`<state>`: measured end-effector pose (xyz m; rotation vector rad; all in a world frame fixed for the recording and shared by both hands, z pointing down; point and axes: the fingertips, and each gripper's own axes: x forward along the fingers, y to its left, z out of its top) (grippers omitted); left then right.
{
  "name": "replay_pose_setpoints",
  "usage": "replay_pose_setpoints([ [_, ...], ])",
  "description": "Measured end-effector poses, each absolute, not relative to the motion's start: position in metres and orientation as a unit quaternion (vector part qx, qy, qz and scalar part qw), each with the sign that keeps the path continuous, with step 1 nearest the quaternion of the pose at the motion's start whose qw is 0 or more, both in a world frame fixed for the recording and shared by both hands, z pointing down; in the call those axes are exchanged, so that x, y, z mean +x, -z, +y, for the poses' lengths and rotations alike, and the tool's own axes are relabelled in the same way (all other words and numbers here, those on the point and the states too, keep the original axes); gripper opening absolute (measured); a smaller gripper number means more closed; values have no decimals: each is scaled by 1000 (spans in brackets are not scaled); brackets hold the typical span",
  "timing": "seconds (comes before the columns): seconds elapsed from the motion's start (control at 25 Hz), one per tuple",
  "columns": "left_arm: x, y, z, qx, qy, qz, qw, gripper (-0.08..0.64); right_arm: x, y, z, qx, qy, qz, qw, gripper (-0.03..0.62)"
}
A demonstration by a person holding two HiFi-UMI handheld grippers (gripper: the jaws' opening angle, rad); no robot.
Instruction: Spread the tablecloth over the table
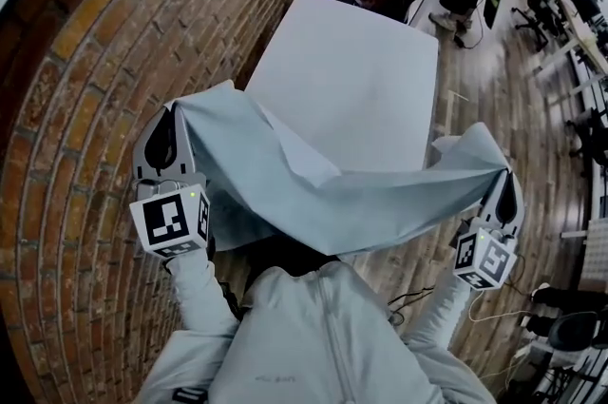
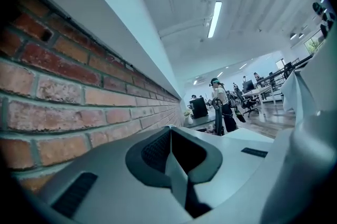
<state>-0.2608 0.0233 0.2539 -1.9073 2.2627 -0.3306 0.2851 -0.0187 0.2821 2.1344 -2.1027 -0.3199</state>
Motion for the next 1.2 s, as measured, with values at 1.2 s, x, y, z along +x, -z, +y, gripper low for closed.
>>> replay_pose_setpoints([
  [1.2,-273,-294,-142,-740,140,655,56,25,229,-283,-52,742,137,-636,163,21],
])
